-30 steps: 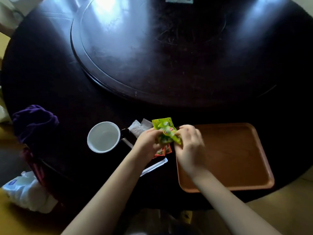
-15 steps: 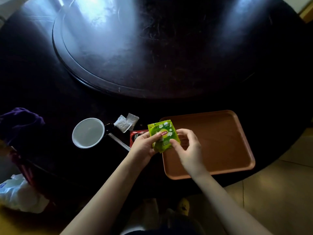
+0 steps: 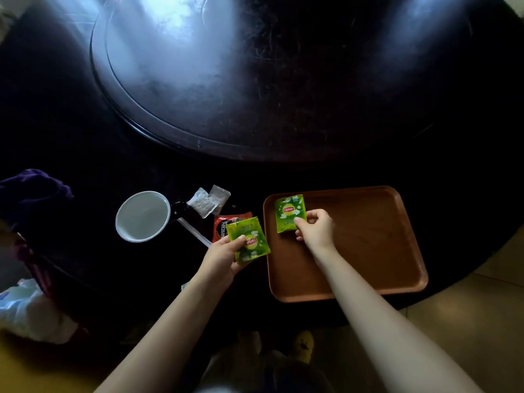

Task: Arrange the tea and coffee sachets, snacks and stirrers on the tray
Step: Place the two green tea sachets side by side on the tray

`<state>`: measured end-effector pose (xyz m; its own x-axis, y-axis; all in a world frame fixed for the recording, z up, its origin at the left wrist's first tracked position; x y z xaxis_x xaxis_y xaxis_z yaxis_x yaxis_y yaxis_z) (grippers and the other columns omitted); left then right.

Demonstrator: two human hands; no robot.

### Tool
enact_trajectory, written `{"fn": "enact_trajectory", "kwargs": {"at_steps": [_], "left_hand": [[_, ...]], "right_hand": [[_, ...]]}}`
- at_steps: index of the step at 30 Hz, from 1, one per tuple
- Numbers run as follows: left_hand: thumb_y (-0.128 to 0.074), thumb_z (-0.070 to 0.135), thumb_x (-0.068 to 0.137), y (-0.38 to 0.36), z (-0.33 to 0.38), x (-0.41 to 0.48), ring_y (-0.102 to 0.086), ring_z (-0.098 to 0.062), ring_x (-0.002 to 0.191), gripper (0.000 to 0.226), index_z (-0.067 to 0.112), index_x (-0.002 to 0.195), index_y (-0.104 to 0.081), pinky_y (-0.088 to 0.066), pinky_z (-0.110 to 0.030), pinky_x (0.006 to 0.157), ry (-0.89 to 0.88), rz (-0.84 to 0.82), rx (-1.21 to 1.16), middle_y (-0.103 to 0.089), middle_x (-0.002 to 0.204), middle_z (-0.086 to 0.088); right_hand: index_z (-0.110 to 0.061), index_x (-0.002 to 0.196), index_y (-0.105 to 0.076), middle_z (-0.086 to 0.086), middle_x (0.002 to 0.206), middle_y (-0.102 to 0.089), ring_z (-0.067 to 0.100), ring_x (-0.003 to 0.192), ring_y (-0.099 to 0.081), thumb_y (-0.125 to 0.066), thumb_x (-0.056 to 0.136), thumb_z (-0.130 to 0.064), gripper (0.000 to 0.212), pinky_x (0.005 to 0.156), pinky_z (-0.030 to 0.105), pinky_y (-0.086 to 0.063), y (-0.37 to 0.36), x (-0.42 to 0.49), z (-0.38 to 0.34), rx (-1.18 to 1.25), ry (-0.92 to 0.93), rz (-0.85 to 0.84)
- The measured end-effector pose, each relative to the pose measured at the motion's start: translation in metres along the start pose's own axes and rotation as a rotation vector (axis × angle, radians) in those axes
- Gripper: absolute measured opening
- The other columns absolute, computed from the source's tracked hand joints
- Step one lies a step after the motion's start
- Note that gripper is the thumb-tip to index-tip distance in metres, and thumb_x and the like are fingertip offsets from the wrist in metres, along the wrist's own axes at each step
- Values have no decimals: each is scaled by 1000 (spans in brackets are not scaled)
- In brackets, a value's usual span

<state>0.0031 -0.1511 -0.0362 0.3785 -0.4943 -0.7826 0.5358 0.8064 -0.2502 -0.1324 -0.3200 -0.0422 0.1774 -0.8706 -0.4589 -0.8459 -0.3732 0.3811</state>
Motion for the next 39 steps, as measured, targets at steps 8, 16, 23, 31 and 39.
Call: {"fn": "enact_trajectory", "kwargs": {"at_steps": [8,16,23,31,39], "left_hand": [[-51,0,89,-1,6,-2,-70,-10,61,15,8,86,-64,-56,-21,51,-98,31,52,-70,79,-7],[-53,0,87,-11,4,-3,-69,-14,69,16,2,101,-63,-58,-23,55,-136,16,110,-69,87,-9],[-58,3,85,-22,4,4,-69,-18,75,19,4,103,-65,-59,-29,66,-162,12,186,-70,86,-8],[-63,3,82,-51,5,9,-67,-17,74,18,3,99,-66,-56,-19,58,-218,-26,183,-70,83,-7],[-68,12,77,-35,35,-3,-60,-20,94,32,9,108,-62,-48,-30,85,-652,358,964,-65,102,-8]], "right_hand": [[-5,102,-54,15,113,-55,34,103,-55,-61,84,-21,25,83,36,-44,-7,-15,-29,-522,203,43],[-5,102,-46,16,114,-54,33,104,-54,-62,83,-19,28,79,36,-45,-7,-18,-30,-525,210,43],[-3,95,-59,10,94,-61,20,81,-54,-58,87,-24,22,72,25,-41,-2,-31,-34,-257,327,-97],[4,95,-62,0,61,-56,-2,38,-51,-61,82,-1,13,42,12,-43,10,-31,-12,9,153,-232],[6,99,-60,2,67,-55,16,57,-55,-57,84,-3,18,49,20,-51,56,17,8,-70,-11,16]]}}
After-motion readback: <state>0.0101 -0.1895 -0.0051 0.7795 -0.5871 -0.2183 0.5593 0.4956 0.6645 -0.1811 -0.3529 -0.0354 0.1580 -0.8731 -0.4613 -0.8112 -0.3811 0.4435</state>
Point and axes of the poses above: each hand's wrist, its own x-axis towards the middle knuckle, its own y-axis out of the back of the hand, z = x × y, the point moved 9 cm from there along x, towards the middle knuckle
